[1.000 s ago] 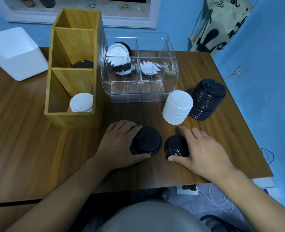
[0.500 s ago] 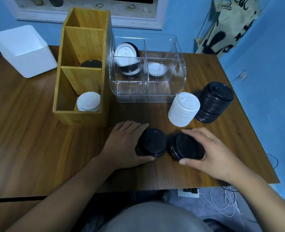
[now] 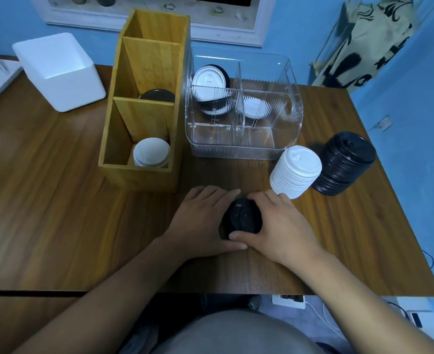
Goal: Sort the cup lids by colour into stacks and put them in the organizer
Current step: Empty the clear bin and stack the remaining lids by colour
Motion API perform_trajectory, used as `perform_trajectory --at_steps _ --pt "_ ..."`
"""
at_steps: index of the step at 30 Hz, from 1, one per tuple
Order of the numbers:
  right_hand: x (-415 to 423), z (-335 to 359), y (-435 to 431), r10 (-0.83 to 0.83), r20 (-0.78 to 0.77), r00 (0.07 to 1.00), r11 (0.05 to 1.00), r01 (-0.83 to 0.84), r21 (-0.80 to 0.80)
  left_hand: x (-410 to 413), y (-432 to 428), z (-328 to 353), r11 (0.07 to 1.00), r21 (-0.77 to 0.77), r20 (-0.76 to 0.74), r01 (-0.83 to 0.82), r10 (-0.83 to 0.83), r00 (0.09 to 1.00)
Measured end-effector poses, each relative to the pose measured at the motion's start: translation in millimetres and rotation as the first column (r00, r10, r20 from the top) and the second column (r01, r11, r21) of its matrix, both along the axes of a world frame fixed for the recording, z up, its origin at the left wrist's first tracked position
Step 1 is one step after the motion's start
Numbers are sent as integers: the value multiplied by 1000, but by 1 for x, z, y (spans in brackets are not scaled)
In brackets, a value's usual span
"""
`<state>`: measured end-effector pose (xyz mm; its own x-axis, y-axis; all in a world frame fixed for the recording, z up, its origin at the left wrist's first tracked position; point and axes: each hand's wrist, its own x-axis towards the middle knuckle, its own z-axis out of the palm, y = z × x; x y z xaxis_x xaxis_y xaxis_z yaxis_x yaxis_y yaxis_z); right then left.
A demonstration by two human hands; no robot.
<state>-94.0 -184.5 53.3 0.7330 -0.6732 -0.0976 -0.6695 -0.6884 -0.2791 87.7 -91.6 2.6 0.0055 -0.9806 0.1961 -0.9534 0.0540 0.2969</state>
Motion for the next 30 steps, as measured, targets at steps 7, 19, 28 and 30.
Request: perform_trajectory --at_steps 7,19,28,30 --pt "2 0 -4 27 -48 998 998 -25 58 0 0 -2 999 -30 2 27 -27 1000" --pt "-5 1 -15 112 28 993 981 -115 156 0 -2 -3 993 -111 -30 38 -41 999" --pt "-7 -3 -18 133 108 985 979 -147 140 1 -2 -5 990 -139 -73 30 -41 997" --pt "-10 -3 -19 108 147 983 981 -130 147 1 -3 -5 990 -138 -94 25 -39 995"
